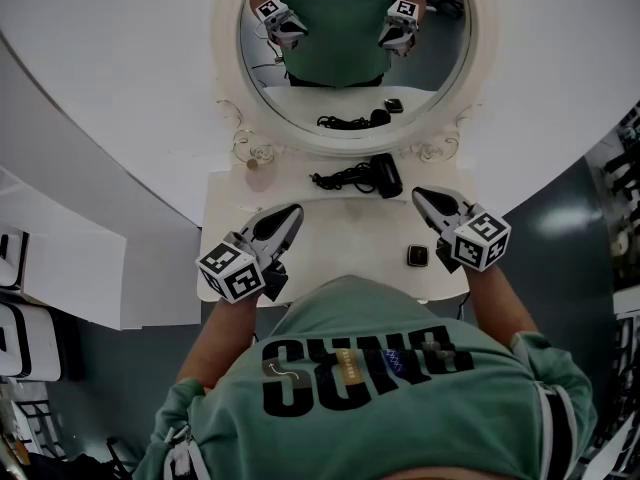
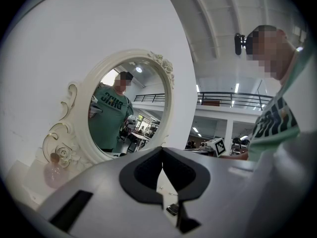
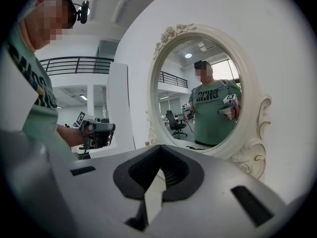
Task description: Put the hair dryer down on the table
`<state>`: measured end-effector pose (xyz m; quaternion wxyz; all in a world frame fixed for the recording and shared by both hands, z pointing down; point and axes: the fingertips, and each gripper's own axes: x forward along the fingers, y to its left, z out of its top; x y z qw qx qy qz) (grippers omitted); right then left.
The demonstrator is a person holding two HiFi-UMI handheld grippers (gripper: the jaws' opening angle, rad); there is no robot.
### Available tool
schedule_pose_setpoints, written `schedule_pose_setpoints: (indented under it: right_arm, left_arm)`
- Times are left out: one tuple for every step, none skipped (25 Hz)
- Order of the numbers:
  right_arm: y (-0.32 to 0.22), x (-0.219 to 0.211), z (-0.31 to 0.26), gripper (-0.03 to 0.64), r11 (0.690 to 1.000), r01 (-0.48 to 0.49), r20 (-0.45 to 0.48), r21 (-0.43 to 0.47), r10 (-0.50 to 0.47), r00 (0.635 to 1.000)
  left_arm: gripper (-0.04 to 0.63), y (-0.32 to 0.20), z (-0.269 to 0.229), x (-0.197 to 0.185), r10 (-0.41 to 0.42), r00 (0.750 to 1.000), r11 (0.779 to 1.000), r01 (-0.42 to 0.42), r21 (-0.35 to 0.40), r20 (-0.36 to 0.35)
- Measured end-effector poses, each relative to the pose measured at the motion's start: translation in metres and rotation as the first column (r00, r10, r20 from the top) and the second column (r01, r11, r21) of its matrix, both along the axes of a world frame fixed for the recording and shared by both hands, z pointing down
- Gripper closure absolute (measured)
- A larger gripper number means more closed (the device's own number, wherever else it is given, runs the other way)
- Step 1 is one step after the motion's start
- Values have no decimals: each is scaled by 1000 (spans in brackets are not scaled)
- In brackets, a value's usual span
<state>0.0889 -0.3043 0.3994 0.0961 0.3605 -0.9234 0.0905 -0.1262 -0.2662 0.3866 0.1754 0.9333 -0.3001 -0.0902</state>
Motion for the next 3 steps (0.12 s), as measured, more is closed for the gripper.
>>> schedule_pose_setpoints:
  right_arm:
    - [0, -1, 0, 623, 1000, 1, 0, 1, -1, 1000]
    - [1, -1, -1, 623, 1000, 2, 0, 2, -2, 1000]
    - [1, -2, -1, 623, 1000, 3, -1, 3, -3, 1000]
  left_arm:
    - [584, 0, 0, 0, 0, 1000, 1000, 0, 0, -1]
    - [584, 1, -1, 0, 0, 1000, 1000, 0, -1, -3]
    - [584, 1, -1, -1, 1, 1000, 1000, -1, -1, -5]
